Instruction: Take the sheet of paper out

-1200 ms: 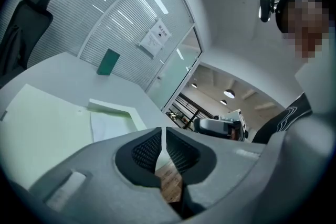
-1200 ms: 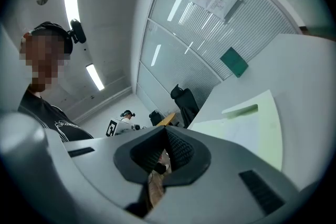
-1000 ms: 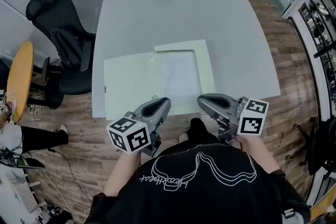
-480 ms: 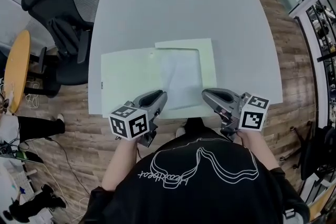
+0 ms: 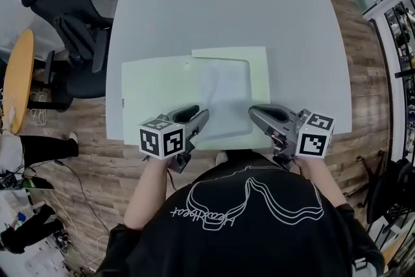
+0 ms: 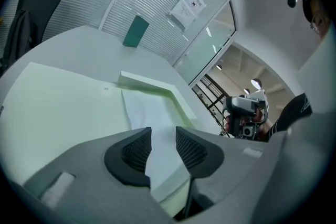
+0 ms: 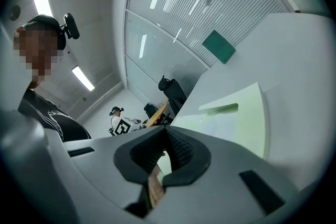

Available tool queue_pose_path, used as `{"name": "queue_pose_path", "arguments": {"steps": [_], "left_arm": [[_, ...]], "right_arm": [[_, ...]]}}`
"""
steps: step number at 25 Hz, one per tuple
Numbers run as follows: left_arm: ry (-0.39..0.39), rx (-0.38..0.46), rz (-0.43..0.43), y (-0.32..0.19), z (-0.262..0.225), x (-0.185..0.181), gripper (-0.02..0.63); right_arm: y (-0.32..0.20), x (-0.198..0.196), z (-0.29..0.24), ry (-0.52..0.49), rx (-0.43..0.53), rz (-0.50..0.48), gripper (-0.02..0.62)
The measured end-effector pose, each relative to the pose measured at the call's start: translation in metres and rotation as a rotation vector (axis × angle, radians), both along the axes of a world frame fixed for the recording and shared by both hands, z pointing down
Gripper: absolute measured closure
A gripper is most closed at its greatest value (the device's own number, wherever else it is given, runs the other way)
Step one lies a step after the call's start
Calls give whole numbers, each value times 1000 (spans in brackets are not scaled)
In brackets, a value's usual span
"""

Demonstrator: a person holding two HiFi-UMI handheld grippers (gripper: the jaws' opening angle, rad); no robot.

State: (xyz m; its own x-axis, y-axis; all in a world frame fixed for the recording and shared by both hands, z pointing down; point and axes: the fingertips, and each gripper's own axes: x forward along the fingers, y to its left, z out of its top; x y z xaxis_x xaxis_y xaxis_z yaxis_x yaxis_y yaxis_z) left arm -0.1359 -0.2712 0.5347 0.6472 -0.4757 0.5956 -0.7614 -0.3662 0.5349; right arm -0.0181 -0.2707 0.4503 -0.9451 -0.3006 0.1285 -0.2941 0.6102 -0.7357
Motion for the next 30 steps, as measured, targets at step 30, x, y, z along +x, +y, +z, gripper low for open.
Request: {"name": "queue_pose_path", "arguments": {"steps": [30], "left_arm": [[-32,-262,-22,-56,81,-2,444]], "right_arm": [[-62,10,16,-24,-57,-8,586]]}}
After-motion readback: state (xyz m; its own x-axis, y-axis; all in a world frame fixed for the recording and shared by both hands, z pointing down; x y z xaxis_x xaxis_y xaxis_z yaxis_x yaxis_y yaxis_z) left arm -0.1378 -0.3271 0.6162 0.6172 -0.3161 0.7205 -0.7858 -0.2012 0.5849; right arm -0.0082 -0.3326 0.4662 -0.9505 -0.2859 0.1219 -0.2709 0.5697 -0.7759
